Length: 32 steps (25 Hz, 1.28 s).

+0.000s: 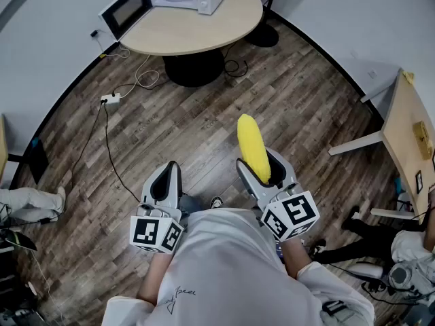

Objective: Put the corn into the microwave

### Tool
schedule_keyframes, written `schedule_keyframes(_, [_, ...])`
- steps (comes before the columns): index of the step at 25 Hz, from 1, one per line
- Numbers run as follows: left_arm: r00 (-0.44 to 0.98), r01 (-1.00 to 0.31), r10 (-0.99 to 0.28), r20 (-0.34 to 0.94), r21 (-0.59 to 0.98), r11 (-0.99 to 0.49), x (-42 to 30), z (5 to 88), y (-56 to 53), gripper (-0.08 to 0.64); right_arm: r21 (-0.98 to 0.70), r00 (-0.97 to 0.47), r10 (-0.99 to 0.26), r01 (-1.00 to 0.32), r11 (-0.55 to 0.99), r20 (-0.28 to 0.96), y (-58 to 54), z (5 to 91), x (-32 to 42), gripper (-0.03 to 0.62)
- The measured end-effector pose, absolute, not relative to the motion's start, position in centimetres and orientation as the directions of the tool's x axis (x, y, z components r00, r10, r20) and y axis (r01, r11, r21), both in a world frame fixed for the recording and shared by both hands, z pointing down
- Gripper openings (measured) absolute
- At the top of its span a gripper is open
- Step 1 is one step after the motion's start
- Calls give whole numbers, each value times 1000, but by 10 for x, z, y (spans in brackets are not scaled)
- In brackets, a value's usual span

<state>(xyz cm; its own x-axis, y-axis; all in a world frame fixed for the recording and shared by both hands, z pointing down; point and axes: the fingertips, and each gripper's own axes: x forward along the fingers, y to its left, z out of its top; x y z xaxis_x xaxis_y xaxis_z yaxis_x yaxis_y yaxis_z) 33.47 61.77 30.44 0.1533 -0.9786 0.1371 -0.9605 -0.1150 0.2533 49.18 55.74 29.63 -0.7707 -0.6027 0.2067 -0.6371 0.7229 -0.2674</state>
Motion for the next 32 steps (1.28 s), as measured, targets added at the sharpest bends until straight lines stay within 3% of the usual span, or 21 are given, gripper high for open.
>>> schedule_keyframes(16, [83,-975,-978,194,220,-39,330,309,602,-9,-297,-792,-566,-611,734,230,537,306,493,264])
schedule_keyframes(32, [108,-962,-975,194,266,-54,248,311,533,-8,-308,-796,-562,-606,734,227,468,297,407,264])
